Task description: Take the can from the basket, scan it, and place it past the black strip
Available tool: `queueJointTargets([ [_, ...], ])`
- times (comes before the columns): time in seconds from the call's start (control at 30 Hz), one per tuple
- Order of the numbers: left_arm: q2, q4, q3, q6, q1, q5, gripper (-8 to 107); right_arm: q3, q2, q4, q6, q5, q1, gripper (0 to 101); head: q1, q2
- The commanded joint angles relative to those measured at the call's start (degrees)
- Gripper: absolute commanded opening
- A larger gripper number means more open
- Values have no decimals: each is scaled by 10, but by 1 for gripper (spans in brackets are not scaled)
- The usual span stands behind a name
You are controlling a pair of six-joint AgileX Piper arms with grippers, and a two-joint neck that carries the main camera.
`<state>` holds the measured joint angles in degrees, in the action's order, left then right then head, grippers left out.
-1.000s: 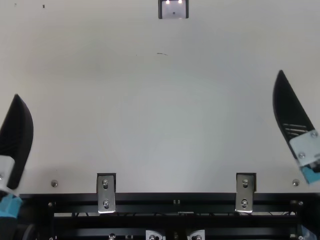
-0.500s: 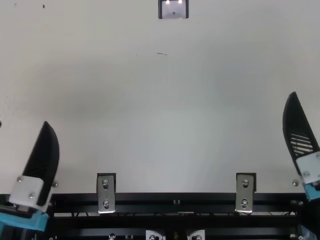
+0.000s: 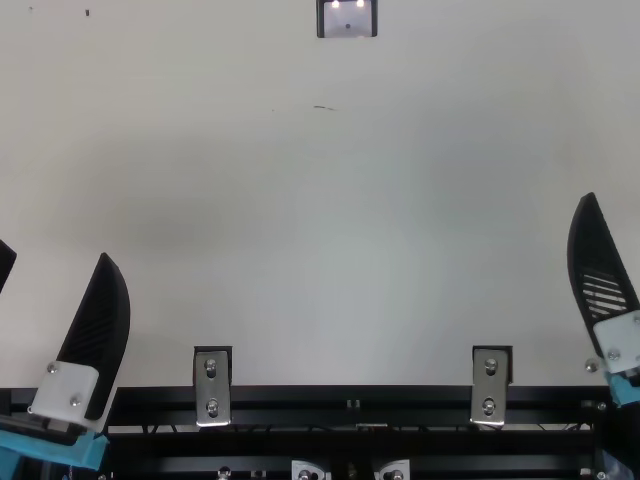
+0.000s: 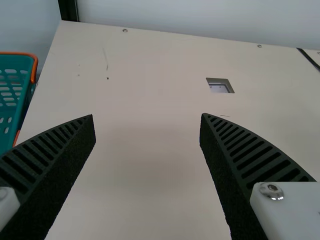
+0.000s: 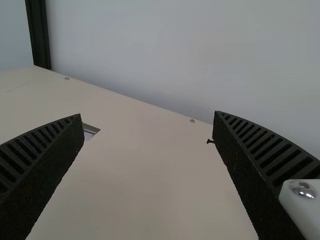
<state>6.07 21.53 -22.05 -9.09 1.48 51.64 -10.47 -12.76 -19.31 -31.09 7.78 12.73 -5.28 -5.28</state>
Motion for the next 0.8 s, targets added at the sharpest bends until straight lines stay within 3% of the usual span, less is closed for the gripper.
queueJointTargets([
  [0.0,7,-13,4,-22,-4,-17,90,0,0,0,0,0,0,101,-5,-6],
  [0.43,26,-36,45,-167,-57,-320,90,0,0,0,0,1,0,101,-5,-6],
  [0.6,23,-35,89,-174,-73,-383,90,0,0,0,0,1,0,101,-5,-6],
  [0.77,7,-40,131,-153,-75,-407,90,0,0,0,0,1,0,101,-5,-6],
])
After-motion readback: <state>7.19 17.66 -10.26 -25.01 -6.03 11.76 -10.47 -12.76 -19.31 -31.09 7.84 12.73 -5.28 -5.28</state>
